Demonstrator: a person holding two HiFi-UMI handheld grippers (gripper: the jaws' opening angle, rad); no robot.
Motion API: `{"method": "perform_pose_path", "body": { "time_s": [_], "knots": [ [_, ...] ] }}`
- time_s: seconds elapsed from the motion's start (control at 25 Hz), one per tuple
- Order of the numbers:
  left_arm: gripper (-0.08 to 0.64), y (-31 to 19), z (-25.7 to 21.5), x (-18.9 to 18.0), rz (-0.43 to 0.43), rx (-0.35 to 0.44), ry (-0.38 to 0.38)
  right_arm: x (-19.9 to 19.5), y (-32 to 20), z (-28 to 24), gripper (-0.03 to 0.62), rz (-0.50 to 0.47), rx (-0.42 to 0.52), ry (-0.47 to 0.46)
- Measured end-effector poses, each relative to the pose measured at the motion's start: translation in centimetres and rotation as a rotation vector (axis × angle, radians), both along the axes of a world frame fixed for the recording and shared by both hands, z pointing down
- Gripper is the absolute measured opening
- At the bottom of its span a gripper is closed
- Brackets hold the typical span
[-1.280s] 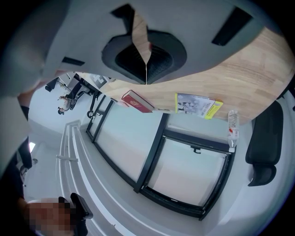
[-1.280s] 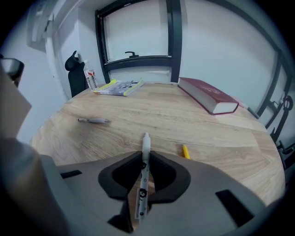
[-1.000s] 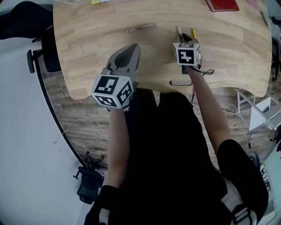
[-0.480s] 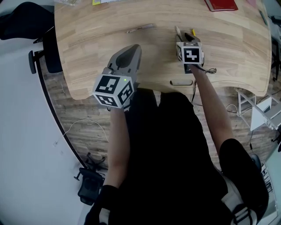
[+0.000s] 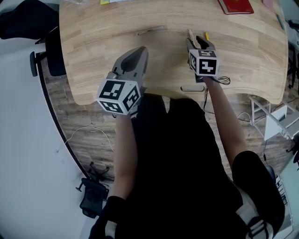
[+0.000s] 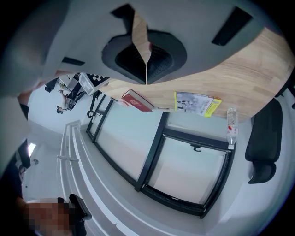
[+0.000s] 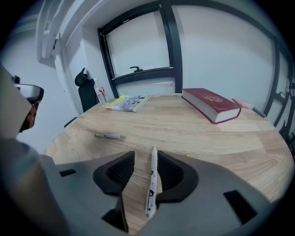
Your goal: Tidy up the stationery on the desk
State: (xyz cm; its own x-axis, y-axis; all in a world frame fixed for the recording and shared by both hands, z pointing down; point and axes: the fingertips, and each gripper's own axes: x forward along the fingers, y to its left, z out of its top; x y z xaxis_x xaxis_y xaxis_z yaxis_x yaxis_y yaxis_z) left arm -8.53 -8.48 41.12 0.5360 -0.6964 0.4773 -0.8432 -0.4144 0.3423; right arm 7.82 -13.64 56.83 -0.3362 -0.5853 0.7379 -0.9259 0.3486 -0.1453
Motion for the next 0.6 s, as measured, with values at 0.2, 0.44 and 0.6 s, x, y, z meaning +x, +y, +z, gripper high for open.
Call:
{"method": "perform_pose_path", "body": {
  "time_s": [0.2,0.44,0.6],
  "knots": [
    [0.035,0.0,0.0,-0.4,-0.005,-0.001,0.003,-1.9,-0.2,-0.9,0.167,-0.039,0.014,-0.016],
    [0.035,0.1,0.2,-1.5,-0.016,-0.005,0.007,-6.1,-0.5,-2.1,0.183,-0.266,0.115,0.118],
    [0.035,0.0,0.4,-2.4,-0.026,-0.008,0.016,-9.4,-0.5,-2.8,0.193,-0.439,0.193,0.219]
  ]
}}
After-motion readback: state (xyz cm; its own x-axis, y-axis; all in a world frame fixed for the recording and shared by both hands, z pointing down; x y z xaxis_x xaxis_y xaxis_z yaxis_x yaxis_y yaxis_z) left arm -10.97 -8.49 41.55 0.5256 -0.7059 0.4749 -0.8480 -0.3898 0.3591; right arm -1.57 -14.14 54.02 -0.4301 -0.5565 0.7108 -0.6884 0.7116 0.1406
